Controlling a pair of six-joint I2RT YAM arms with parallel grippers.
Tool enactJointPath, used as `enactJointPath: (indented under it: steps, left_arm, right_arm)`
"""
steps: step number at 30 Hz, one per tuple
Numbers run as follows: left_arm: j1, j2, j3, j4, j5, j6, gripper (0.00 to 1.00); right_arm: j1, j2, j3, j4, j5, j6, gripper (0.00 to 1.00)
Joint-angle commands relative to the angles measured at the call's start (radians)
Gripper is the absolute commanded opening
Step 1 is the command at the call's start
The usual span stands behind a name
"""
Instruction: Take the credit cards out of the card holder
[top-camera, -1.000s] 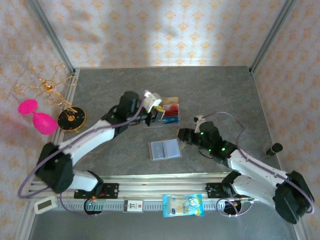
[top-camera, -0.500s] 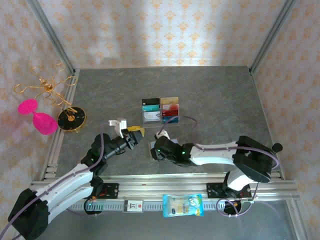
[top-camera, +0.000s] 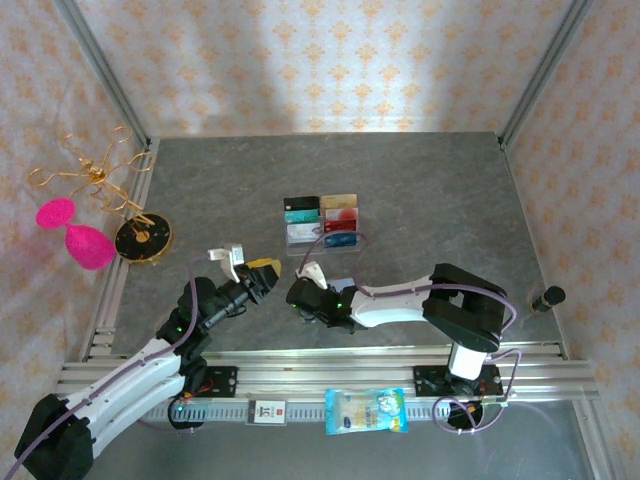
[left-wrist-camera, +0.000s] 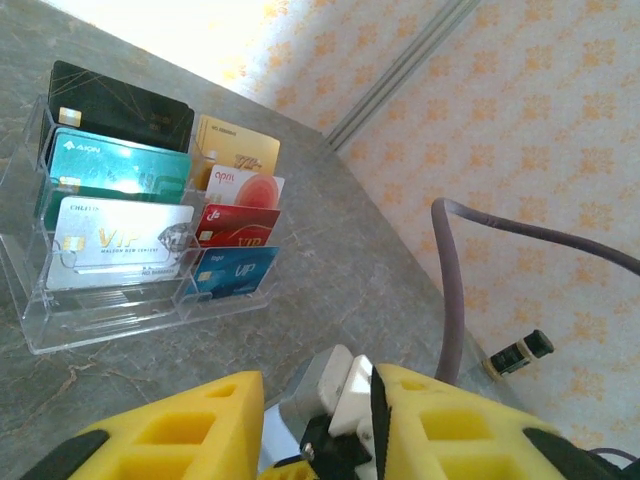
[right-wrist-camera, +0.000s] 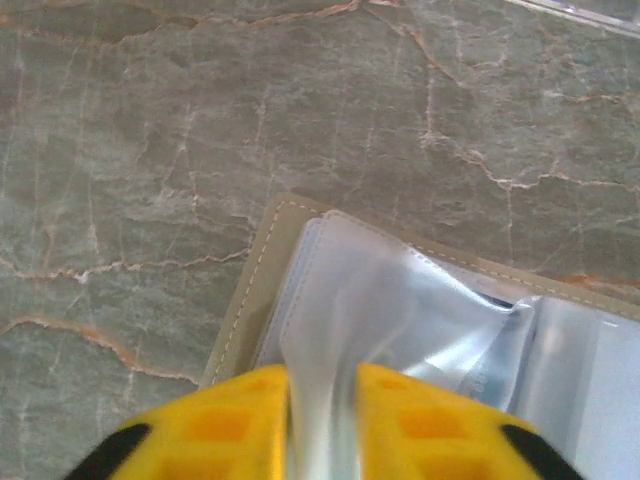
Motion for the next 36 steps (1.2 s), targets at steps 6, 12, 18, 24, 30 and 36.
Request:
enactJointPath:
  steps: [6, 12, 18, 24, 30, 36]
  left_arm:
    - [-0.022, 0.090, -0.030, 0.026, 0.024, -0.034, 0.16]
    - [-0.145, 0.220, -0.042, 0.117, -0.040, -0.056, 0.00]
    - [-0.204, 0.441, -0.019, 0.236, -0.051, -0.094, 0.00]
    - [-0.237, 0.634, 0.064, 0.254, -0.022, -0.096, 0.00]
    - [-0.293, 0.789, 0.176, 0.270, 0.012, -0.080, 0.00]
    - [-0.320, 0.976, 0.285, 0.278, 0.078, -0.071, 0.00]
  right_arm:
    - [-0.002, -0.061, -0.074, 0.098, -0.029, 0.080, 0.00]
    - [-0.028, -0.188, -0.185, 0.267, -0.094, 0.150, 0.00]
    - [-0.053, -0.244, -0.218, 0.293, -0.141, 0.203, 0.00]
    - [-0.056, -0.312, -0.251, 0.254, -0.078, 0.277, 0.31]
    - [-0.055, -0.468, -0.341, 0.239, 0.009, 0.340, 0.38]
    - [-0.055, -0.562, -0.398, 0.191, 0.038, 0.374, 0.37]
